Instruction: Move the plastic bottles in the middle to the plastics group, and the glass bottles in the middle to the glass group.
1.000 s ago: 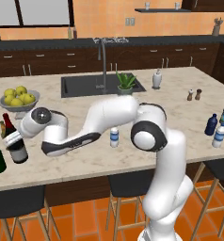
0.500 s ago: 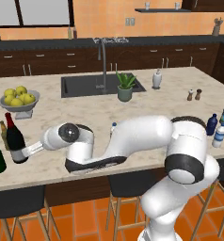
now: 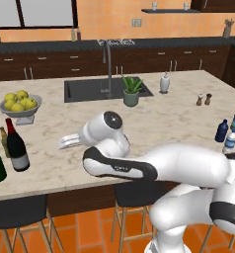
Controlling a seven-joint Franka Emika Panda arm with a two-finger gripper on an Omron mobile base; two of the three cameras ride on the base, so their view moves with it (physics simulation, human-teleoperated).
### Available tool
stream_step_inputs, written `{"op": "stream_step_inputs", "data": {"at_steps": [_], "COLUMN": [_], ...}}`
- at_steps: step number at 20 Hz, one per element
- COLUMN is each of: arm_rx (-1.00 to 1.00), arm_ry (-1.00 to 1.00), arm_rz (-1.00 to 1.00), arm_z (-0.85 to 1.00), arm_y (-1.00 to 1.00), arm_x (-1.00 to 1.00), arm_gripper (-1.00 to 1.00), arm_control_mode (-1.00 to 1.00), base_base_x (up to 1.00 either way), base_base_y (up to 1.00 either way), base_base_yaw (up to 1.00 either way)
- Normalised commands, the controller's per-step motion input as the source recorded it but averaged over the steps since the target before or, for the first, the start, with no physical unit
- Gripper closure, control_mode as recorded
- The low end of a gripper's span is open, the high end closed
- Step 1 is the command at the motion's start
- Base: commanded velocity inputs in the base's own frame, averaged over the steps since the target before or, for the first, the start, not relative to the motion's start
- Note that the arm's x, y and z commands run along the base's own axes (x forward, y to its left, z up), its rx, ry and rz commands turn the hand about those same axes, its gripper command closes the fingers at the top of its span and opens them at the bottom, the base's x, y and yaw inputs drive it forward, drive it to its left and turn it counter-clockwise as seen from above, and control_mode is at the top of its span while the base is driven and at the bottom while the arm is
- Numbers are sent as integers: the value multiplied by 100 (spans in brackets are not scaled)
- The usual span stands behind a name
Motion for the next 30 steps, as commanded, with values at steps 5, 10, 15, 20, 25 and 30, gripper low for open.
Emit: {"op": "stream_step_inputs", "data": {"at_steps": [5,10,15,20,25,30], "arm_rx": [-12,-24,-16,2,0,0], "arm_ry": [32,26,29,0,0,-15], "arm_rz": [-14,-14,-15,-3,-3,-5], "arm_z": [39,0,0,-27,-35,-6], "arm_y": [-67,-54,-65,-92,-41,-29], "arm_x": [12,35,38,-1,35,14], "arm_gripper": [-100,-100,-100,-100,-100,-100], "arm_control_mode": [-100,-100,-100,-100,-100,-100], "base_base_x": [0,0,0,0,0,0], "base_base_y": [0,0,0,0,0,0], "base_base_yaw": [0,0,0,0,0,0]}}
